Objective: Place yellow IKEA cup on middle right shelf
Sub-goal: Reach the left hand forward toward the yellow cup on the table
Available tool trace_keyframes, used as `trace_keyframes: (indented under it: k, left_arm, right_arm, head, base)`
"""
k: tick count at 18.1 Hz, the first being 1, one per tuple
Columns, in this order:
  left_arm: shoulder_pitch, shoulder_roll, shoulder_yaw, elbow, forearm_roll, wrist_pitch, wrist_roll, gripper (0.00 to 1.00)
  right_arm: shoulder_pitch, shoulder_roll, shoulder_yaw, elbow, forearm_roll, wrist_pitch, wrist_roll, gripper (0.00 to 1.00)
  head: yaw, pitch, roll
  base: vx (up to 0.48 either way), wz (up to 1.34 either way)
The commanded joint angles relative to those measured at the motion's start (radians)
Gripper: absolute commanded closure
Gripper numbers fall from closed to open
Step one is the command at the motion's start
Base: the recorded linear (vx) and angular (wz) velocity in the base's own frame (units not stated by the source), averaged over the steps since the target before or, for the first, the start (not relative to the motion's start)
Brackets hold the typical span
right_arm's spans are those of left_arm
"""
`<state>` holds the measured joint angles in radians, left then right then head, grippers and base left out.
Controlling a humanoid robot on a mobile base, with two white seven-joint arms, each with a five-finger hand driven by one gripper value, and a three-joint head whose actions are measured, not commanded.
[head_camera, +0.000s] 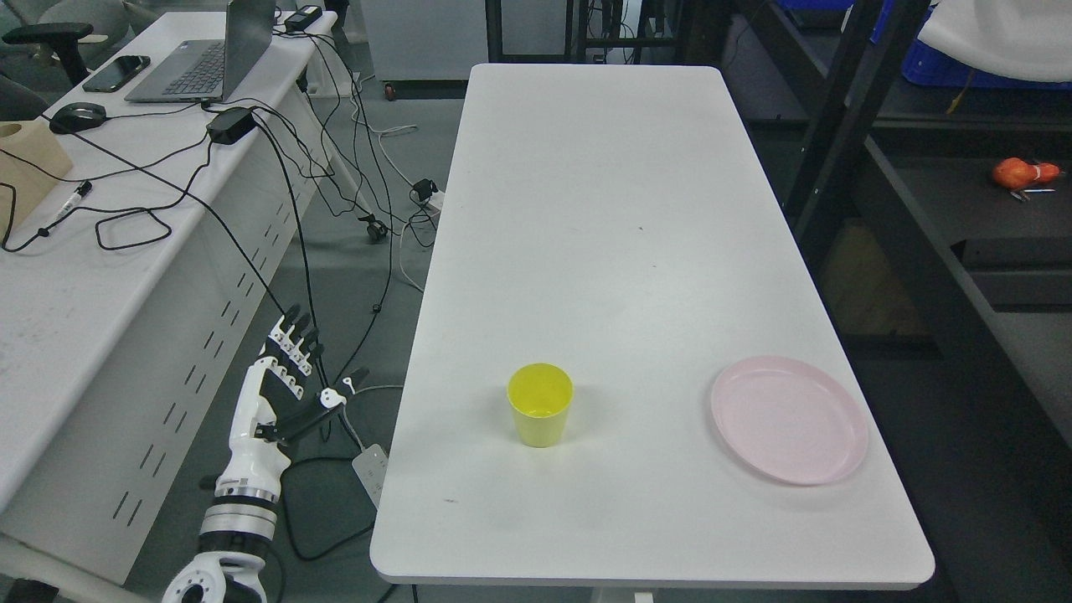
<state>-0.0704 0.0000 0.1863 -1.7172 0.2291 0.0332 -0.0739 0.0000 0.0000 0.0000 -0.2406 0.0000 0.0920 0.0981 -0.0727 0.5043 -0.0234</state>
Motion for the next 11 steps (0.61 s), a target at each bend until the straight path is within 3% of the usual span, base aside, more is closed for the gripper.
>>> trace_keyframes:
  k: [1,6,11]
  left_arm:
    - [0.003,0.017,-0.002,0.001,0.001,0.001,0.000,0.01]
    - [0.006,0.017,-0.025,0.001,0.001,-0.009,-0.009,0.01]
    - [0.020,0.017,-0.163,-0.001,0.001,-0.093,-0.044,0.01]
  right_arm:
    - [0.011,-0.017,0.017,0.000,-0.025,0.000,-0.215,0.01]
    - [0.011,-0.017,0.017,0.001,-0.025,0.000,-0.215,0.01]
    - [0.011,-0.017,0.017,0.000,-0.025,0.000,-0.215,0.01]
  head:
    - [0.0000,0.000,0.000]
    - [0.0000,0.000,0.000]
    - [0.0000,0.000,0.000]
  base:
    - [0.000,0.00]
    - [0.000,0.00]
    - [0.000,0.00]
